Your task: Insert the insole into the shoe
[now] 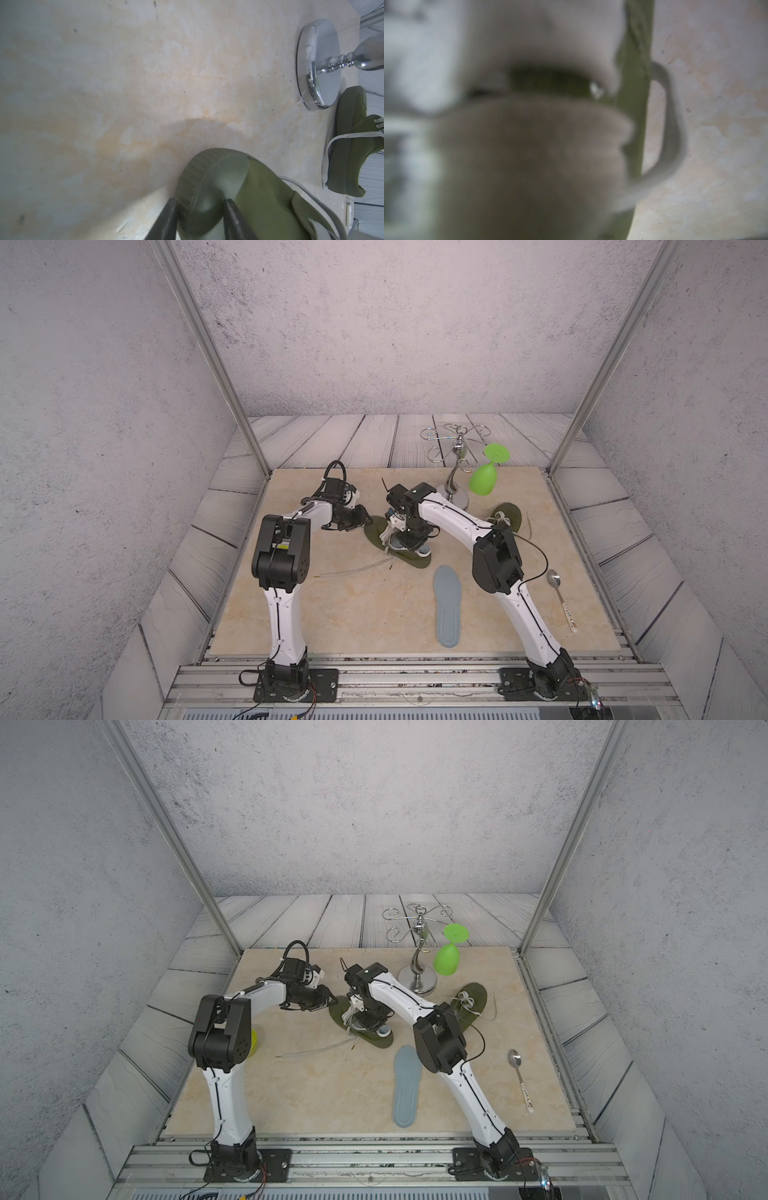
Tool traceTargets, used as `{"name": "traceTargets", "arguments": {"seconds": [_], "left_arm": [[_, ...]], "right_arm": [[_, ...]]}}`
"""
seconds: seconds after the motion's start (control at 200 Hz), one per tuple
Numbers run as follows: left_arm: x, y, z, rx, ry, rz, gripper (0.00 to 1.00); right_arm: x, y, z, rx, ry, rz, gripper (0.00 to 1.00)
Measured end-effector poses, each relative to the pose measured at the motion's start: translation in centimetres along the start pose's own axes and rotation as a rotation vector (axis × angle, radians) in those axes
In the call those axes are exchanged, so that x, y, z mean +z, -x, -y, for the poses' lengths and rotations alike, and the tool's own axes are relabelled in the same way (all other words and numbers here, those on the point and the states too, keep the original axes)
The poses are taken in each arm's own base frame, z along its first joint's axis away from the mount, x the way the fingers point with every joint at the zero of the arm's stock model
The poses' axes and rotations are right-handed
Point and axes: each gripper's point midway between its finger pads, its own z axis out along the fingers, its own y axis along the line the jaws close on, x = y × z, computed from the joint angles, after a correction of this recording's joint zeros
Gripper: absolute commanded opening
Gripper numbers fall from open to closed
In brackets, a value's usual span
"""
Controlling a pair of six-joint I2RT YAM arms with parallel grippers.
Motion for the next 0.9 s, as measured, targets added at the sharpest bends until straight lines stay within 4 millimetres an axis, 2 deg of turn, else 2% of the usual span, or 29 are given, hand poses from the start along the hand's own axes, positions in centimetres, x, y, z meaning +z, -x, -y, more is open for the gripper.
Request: {"name": "traceTargets", "arguments": {"seconds": [0.27, 0.565, 0.661, 0.806, 0.901], "left_arm": [[0.0, 0.0, 0.0, 0.0, 0.0, 0.0, 0.39], [0.0, 0.1, 0.1, 0.003, -0.004, 0.007, 0.39], [0.0, 0.1, 0.1, 0.004, -0.004, 0.008, 0.39], [-0.2, -0.2, 0.1, -0.003, 0.001, -0.003, 0.39], [-1.0, -0.6, 0.3, -0.007, 0.008, -0.009, 0.4]], "right_arm": [[-2.3, 0.4, -0.4, -0.024, 0.009, 0.109, 0.03], [-1.9, 1.1, -1.4, -0.018, 0.064, 0.144, 0.02], [-2.3, 1.2, -1.1, -0.01, 0.043, 0.142, 0.02], [-4.5, 1.6, 0.2, -0.012, -0.058, 0.148, 0.03], [-3.9, 1.2, 0.6, -0.02, -0.082, 0.129, 0.03]]}}
